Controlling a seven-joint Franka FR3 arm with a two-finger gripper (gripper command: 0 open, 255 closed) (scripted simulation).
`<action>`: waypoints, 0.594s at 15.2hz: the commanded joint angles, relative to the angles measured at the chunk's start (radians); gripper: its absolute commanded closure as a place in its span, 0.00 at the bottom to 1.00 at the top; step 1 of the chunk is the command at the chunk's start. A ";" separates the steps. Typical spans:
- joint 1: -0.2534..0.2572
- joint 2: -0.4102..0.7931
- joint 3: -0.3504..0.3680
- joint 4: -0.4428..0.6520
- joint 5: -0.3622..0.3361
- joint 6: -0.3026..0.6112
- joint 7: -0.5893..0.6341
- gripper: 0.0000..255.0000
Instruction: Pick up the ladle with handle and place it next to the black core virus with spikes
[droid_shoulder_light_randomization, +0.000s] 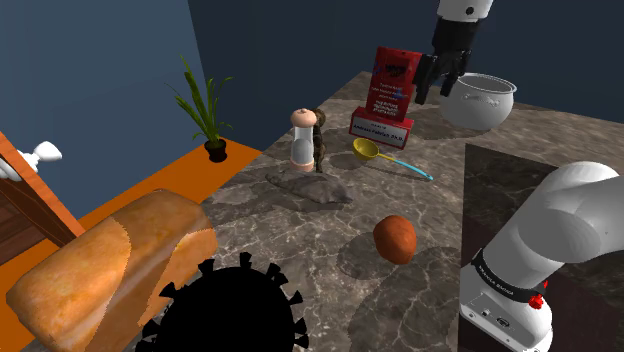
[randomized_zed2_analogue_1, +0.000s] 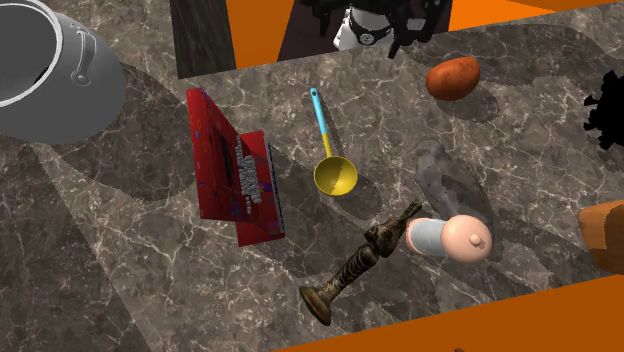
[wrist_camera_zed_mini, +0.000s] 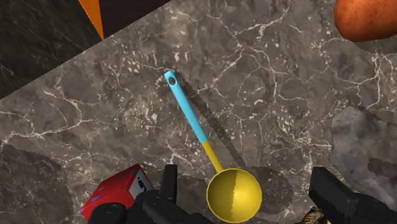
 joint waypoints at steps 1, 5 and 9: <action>0.000 0.000 0.000 0.000 0.000 0.000 0.000 0.00; 0.028 0.013 -0.014 -0.128 -0.044 0.177 -0.094 0.00; 0.052 0.058 -0.032 -0.235 -0.091 0.367 -0.182 0.00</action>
